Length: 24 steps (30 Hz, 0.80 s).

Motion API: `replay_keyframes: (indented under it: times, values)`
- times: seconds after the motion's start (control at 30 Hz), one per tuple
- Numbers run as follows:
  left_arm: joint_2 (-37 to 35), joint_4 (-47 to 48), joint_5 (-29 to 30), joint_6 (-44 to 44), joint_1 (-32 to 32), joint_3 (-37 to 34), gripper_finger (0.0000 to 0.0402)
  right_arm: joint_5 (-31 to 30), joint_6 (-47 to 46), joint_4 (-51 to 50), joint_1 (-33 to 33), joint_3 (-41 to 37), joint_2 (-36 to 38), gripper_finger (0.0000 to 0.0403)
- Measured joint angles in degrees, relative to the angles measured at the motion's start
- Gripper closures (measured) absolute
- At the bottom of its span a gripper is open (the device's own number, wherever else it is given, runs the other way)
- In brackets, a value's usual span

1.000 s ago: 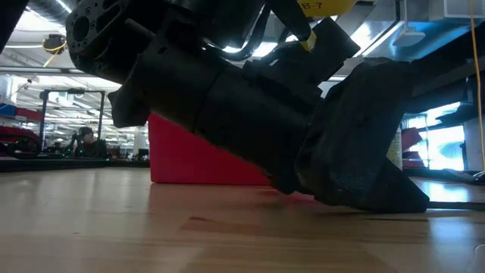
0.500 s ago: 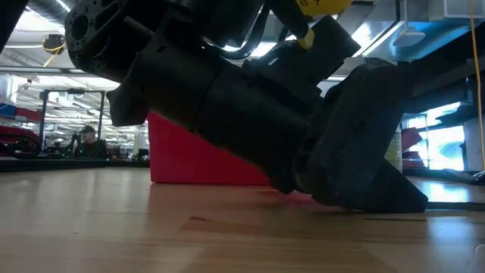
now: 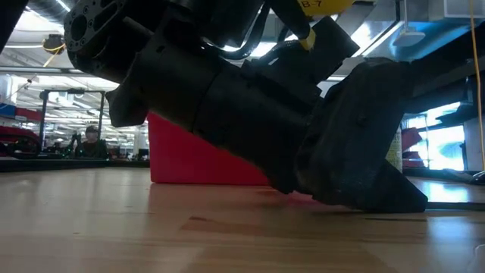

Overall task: Sort silverware
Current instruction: Put the purple table knife into the bottom red bin

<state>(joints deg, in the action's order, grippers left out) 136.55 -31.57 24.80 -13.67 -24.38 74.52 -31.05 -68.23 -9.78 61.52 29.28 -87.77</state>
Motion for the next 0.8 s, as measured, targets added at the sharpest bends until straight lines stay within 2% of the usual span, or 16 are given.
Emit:
replay_keyframes:
  times: [0.27, 0.57, 0.8]
  values:
    - [0.1, -1.8, 0.4, -0.7, 0.0, -0.2, 0.0343, -1.4, 0.6, 1.1, 0.0, -0.1, -0.1, 0.0403]
    - [0.1, -3.1, 0.5, -0.7, 0.0, -0.3, 0.0343, -2.5, 2.6, 7.4, 0.0, -0.2, 0.1, 0.0403]
    - [0.1, -3.1, 0.4, -0.8, 0.0, -0.3, 0.0344, -6.9, 5.6, 9.6, 0.0, 0.4, 2.0, 0.0403]
